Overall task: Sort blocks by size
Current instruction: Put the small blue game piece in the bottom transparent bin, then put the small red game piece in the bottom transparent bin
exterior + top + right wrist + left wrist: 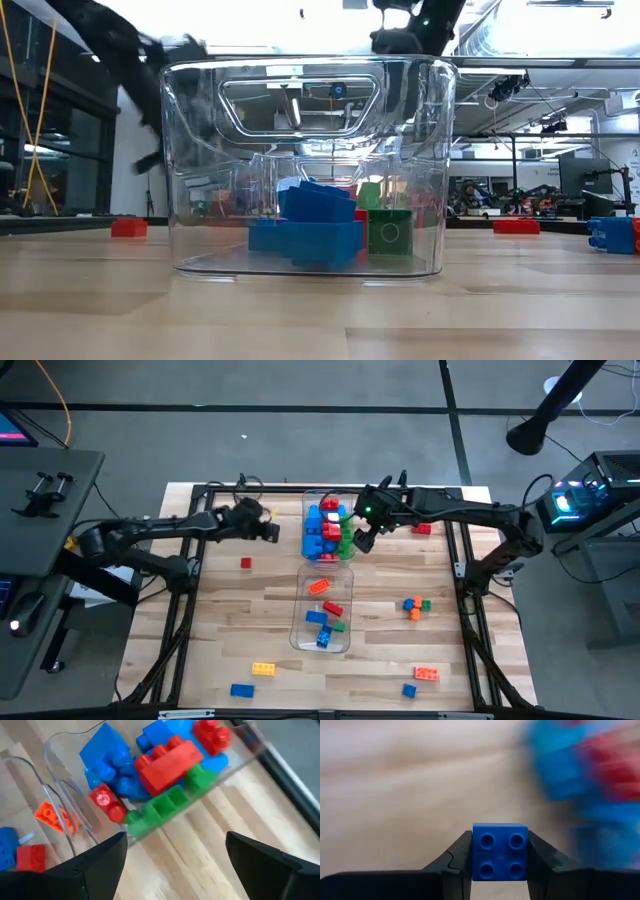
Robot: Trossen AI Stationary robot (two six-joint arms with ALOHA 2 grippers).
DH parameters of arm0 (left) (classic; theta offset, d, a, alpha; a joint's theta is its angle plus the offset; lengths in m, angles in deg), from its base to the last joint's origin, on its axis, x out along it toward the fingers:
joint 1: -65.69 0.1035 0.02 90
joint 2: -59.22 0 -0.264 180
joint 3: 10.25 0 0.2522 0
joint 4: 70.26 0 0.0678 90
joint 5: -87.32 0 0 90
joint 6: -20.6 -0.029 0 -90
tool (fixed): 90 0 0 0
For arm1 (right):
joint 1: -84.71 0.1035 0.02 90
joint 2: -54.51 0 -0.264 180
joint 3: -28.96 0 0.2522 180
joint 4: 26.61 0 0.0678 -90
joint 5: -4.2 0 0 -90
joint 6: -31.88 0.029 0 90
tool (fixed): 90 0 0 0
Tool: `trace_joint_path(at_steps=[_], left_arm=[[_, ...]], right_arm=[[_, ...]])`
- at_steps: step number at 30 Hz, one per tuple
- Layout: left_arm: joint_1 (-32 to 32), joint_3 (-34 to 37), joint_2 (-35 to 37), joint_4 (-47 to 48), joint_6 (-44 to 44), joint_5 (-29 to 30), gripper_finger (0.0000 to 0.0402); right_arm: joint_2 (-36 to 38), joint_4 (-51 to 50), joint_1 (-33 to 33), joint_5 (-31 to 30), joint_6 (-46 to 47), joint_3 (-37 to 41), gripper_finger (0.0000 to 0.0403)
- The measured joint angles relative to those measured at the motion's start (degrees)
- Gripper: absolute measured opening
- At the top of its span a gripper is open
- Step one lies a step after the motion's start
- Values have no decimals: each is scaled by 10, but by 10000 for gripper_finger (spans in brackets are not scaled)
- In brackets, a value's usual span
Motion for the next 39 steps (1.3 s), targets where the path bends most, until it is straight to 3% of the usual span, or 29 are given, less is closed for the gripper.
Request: trace_joint_path(at_steps=[4, 8, 14, 23, 28, 33, 39], left_arm=[[-54, -13, 67, -149, -73, -100, 97], [-165, -72, 62, -116, -172, -128, 97], [-289, -147, -43, -97, -327, -120, 98], [-249, -191, -103, -78, -288, -240, 207], [-249, -195, -117, -70, -274, -295, 242], [-203, -196, -79, -2, -303, -288, 249], [-80, -196, 26, 11, -319, -257, 247]], right_arm=[[30, -31, -6, -56, 11, 0, 334], [58, -50, -24, -101, 22, 0, 334], [72, -62, -49, -97, 21, 0, 334], [75, -113, -50, -73, 17, 0, 334], [78, -129, -50, -72, 17, 0, 334], [79, -172, -65, -72, 5, 12, 334], [93, -166, -147, -70, -2, 154, 334]])
